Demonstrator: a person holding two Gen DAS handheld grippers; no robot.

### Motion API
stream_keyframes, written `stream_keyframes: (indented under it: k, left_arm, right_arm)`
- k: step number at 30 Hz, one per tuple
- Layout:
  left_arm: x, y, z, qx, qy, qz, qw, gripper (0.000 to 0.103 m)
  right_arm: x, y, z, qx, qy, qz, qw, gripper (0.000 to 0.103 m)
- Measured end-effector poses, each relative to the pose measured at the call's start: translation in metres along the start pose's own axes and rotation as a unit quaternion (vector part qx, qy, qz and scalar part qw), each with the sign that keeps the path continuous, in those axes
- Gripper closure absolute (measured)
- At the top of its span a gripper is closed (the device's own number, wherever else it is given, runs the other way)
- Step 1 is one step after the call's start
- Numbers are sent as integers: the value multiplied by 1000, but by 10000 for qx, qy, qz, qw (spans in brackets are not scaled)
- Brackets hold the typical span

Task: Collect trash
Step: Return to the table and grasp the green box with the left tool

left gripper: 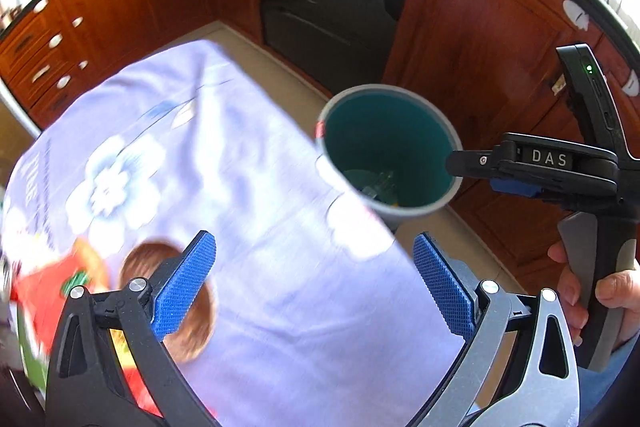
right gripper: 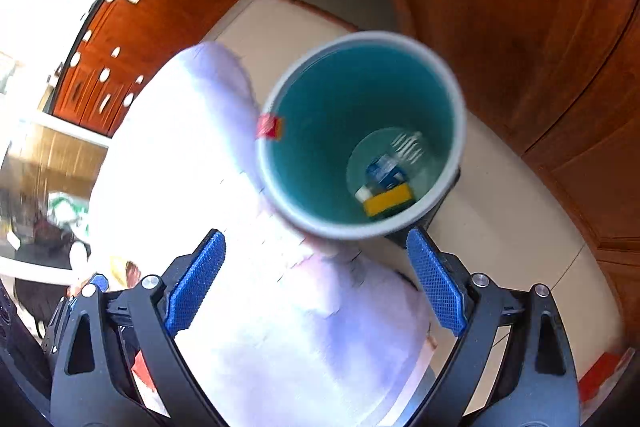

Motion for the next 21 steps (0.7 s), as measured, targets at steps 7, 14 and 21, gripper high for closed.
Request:
stream_keyframes:
  k: [7,14,21]
  left_arm:
    - [50,46,-43,-234,371,242,9987,4]
    - [121,90,-87,-457,789,547,9943,4]
    - [210,113,-123,-517,1514,1175,9801,4]
  right_arm:
    - [55,5,-47,151,549,44,9984,15]
    - [105,0,-89,332,1061,56,9938,15]
    - [142,-18,-125,663,1420,13,9876,15]
Point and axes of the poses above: each gripper's, at about its wrist camera, not at the fingertips, and y roughly against the way its jaws point, x to its left, z to its top, the point moved 9 cm from there along -y, roughly the way its jaws point, and after that the axes turned 1 degree about -z, right-handed, at the moved point
